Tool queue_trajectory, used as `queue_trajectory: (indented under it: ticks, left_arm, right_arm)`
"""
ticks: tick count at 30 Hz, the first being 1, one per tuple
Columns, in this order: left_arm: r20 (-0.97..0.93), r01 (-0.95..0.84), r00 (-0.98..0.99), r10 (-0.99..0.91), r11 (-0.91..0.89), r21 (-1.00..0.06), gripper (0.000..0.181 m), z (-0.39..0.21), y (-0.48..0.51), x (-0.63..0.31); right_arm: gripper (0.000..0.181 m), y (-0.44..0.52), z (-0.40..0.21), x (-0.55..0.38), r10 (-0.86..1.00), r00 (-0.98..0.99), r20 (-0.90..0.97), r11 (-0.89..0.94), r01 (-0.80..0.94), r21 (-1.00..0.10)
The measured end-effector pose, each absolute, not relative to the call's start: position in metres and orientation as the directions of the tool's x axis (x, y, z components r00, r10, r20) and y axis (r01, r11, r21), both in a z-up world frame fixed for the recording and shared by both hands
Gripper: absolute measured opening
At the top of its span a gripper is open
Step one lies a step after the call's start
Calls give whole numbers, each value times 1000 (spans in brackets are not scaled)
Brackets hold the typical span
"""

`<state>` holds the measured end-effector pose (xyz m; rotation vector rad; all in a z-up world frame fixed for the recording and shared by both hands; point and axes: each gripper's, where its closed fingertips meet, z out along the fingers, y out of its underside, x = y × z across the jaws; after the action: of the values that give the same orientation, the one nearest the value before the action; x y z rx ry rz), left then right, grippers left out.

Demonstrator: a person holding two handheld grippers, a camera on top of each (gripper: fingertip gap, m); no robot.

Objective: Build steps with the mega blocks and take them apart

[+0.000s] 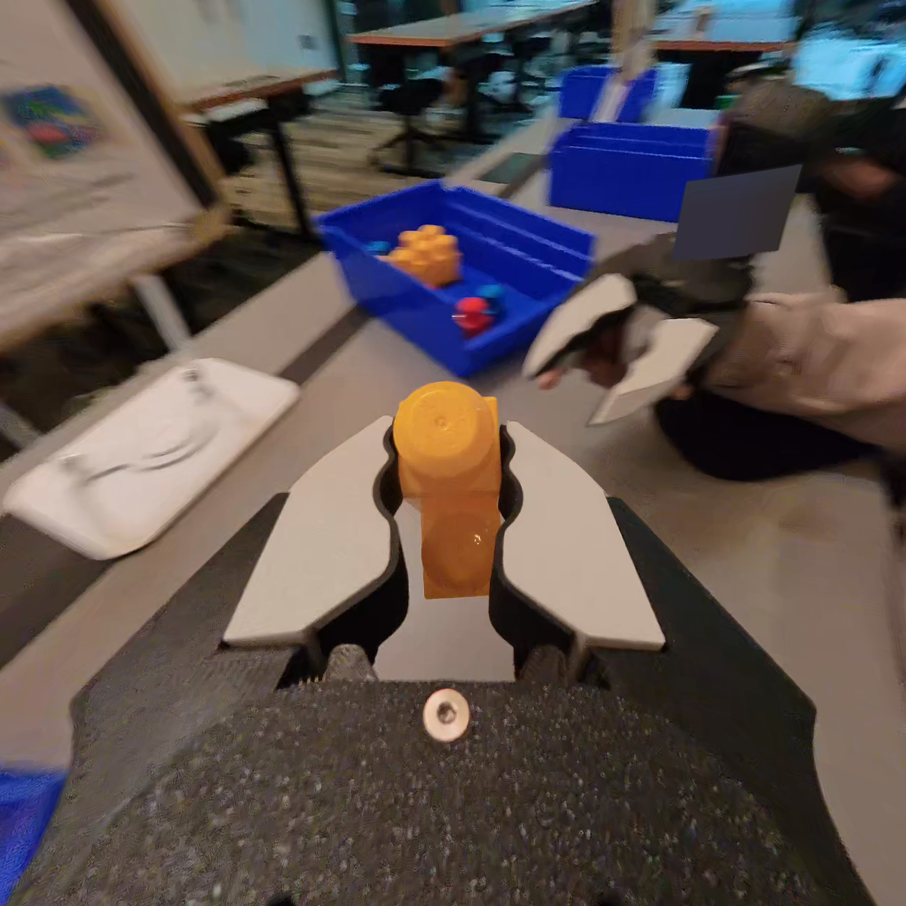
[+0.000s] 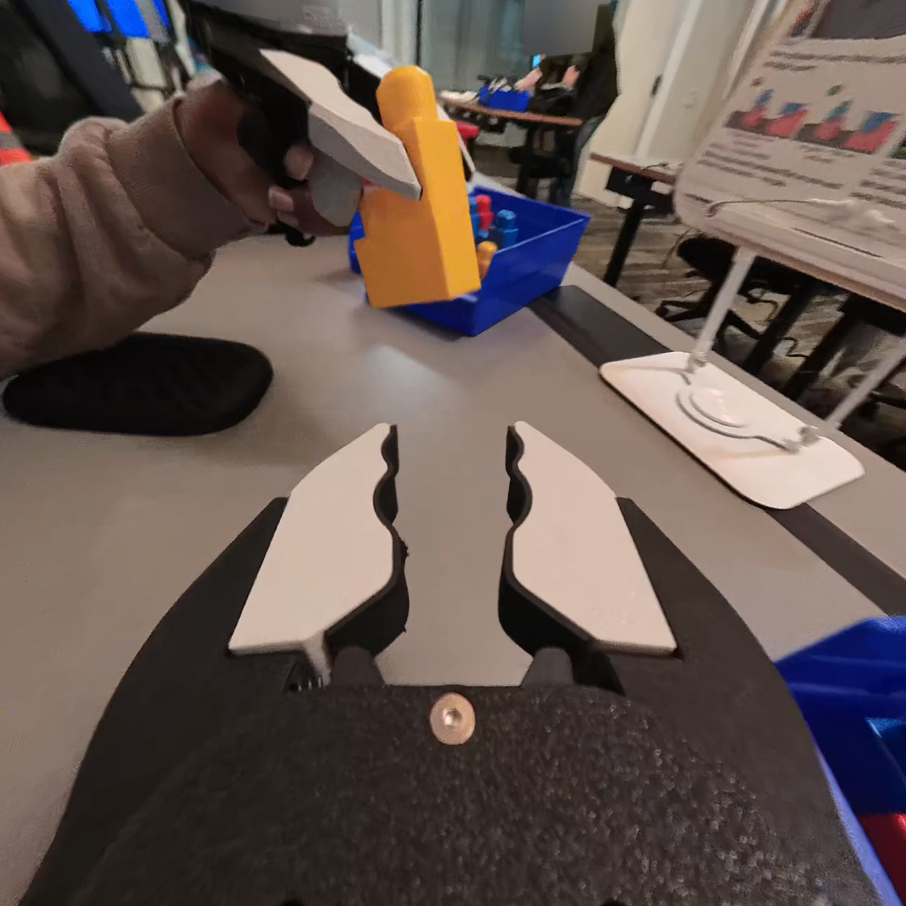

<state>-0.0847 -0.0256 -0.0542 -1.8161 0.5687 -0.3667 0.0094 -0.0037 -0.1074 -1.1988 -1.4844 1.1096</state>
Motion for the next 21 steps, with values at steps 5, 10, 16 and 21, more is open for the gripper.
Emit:
queue_trajectory:
  ticks: [5,10,16,21]
  left_arm:
    - [50,-219,648,-760,-249,-943,37,-74,-51,2]
    - [38,-235,601,-798,-222,-946,37,-78,-54,26]
    - [101,15,631,-769,-119,-993,71,-48,-48,16]
    - [194,170,622,-759,-111,-979,65,-51,-44,8]
  right_arm:
    - [70,-49,-125,5,946,-322,41,133,269,-954]
    - [43,-65,-125,6,923,-378,74,166,217,-962]
    - [37,-48,-96,13,925,-374,-68,-56,42,-998]
    - [37,-33,-53,28,888,-418,-192,-295,-200,-934]
